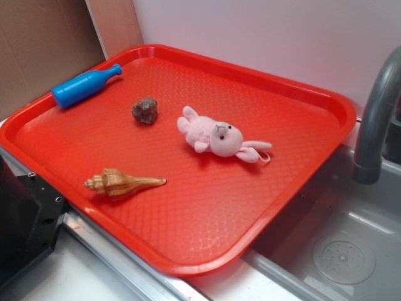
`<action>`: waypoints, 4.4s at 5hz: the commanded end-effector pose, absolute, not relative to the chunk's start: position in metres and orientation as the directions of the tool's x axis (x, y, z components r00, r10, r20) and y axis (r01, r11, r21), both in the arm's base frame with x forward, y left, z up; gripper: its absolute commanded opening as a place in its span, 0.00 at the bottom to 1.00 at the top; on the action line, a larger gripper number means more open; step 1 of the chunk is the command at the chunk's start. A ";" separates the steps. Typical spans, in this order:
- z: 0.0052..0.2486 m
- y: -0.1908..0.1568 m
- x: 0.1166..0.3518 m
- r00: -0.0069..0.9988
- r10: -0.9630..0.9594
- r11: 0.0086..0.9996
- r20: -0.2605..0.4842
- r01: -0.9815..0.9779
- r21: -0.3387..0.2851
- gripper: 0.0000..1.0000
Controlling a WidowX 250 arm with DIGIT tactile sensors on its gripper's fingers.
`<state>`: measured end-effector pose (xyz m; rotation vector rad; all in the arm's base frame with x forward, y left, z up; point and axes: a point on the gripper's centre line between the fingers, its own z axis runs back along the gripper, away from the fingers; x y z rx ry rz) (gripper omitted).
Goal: Grab the pink bunny.
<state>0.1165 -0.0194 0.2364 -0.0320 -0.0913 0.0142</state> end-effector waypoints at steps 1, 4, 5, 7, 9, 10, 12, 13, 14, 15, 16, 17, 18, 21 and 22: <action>0.236 -0.019 0.116 0.996 0.016 0.999 0.091 -0.013 -0.033 1.00; 0.159 -0.051 0.211 0.884 -0.465 0.885 0.051 0.466 -0.019 1.00; 0.159 -0.051 0.211 0.884 -0.465 0.885 0.051 0.466 -0.019 1.00; 0.130 -0.073 0.246 0.737 -0.671 0.739 -0.082 0.674 0.021 1.00; 0.092 -0.117 0.258 0.331 -0.929 0.318 -0.165 0.943 0.102 1.00; 0.087 -0.118 0.244 0.209 -0.970 0.193 -0.123 0.972 0.133 1.00; 0.049 -0.114 0.239 0.230 -0.972 0.228 -0.040 0.972 0.049 1.00; 0.025 -0.118 0.254 0.240 -0.965 0.245 -0.108 0.969 -0.039 1.00; 0.021 -0.119 0.255 0.297 -0.953 0.300 -0.054 0.951 -0.070 0.00; 0.043 -0.113 0.262 0.355 -0.932 0.358 -0.074 0.933 -0.030 0.00; 0.091 -0.108 0.237 0.458 -0.889 0.456 -0.017 0.888 0.052 0.00; 0.128 -0.092 0.209 0.576 -0.816 0.579 0.053 0.811 0.083 0.00; 0.145 -0.085 0.192 0.692 -0.719 0.694 0.054 0.716 0.073 0.00; 0.162 -0.026 0.175 0.997 -0.065 0.997 0.033 0.066 -0.032 0.00; 0.162 -0.022 0.177 0.993 0.106 0.994 0.054 -0.104 -0.042 0.00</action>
